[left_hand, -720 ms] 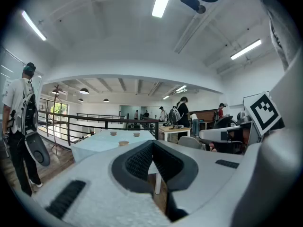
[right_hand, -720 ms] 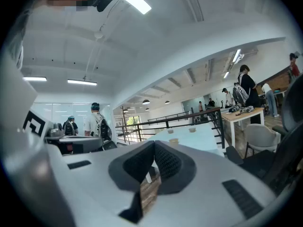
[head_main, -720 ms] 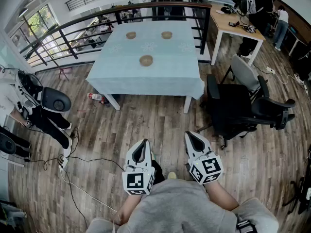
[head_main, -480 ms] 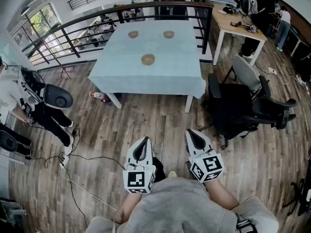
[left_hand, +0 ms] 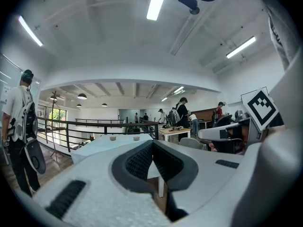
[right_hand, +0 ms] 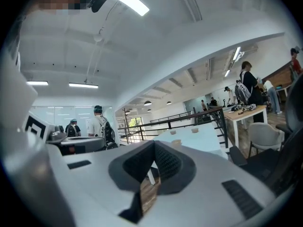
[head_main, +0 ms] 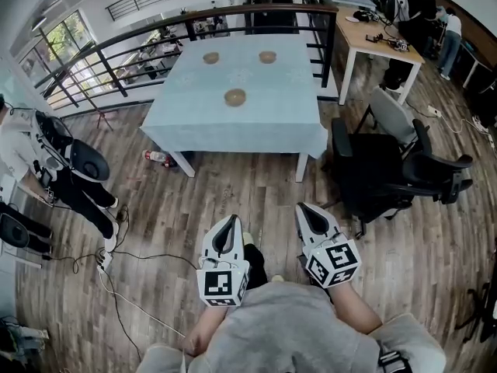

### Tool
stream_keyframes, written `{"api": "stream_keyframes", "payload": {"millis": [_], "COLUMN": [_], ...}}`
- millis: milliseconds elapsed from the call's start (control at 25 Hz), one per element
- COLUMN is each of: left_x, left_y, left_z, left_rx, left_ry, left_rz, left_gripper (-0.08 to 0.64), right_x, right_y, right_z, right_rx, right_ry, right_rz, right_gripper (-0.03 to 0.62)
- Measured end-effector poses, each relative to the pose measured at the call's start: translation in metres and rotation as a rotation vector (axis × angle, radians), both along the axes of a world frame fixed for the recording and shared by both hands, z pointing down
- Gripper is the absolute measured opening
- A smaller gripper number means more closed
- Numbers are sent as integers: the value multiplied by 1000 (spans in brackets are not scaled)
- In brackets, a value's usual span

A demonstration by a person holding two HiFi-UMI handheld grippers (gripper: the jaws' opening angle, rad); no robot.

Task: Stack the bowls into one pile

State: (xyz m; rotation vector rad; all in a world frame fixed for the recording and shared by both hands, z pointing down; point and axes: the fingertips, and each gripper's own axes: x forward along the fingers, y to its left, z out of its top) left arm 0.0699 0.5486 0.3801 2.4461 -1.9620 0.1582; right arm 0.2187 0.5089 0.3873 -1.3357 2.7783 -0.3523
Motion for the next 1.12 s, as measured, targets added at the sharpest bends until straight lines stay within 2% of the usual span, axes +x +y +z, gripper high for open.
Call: {"api": "stream_keyframes", "payload": {"millis": [200,560,760,1120], "left_x": [-9,-14,-12,-37], "left_y": [-15,-42,-70,-128], "left_z": [3,11,12,21], "left_rx": [-11,-29,-38,-79], "left_ry": [-3,12,17,24], "left_rz": [-4,38,50,39], "left_gripper": [18,17,17,17], "right_x": [-11,-23,-21,-41], "right_y": [-5,-23,-50,-114], "right_z": [-3,-4,1,3], "right_rx": [36,15,9,12], "right_ry": [22,-24,-12,9], "right_rz": [-31,-16,5,34], "right_gripper": [26,26,26,28]}}
